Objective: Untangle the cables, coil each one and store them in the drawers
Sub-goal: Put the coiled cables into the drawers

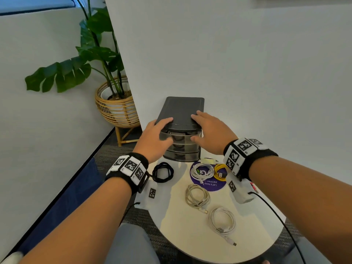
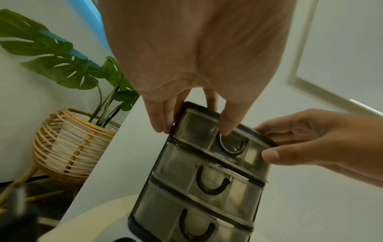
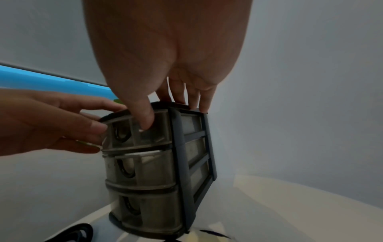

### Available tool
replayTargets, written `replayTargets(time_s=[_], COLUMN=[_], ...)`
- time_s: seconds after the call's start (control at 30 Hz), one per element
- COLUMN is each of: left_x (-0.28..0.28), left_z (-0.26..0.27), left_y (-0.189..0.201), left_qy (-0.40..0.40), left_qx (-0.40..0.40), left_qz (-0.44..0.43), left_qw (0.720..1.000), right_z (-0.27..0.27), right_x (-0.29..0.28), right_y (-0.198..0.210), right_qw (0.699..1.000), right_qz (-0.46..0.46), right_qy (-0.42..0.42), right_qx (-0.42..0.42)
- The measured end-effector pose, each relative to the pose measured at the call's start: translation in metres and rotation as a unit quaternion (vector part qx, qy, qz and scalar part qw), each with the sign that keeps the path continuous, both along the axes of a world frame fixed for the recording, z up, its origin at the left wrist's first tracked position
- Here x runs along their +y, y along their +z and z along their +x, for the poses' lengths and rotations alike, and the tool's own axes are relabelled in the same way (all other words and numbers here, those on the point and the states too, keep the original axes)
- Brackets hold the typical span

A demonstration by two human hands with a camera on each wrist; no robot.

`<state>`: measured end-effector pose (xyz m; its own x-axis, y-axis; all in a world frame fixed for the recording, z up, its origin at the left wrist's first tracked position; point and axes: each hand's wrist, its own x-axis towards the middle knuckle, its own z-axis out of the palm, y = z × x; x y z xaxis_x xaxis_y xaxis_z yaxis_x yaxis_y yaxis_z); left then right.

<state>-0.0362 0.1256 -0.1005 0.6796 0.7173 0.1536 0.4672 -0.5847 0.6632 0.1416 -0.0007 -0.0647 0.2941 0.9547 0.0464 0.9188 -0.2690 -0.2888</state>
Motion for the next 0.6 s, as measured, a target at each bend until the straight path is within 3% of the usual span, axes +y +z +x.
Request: replayTargets(time_s=[0.3,0.6], left_x=[0.021,0.030], left_z=[0.007,0.007], left_y=[-0.010,-0.010], left_qy=[0.020,0.012], left_qx=[-0.002,0.000], left_qz=[0.048,0.036], left_qw=[0.999,0.999], right_z=[-0.003,0.000], right_x=[0.007,0.007], right_y=[-0.001,0.004], right_qw=[0.999,0.999], right_qz=[0.033,0.016], right_qy=[-0.010,-0.006], right_qx=[-0.024,-0.027])
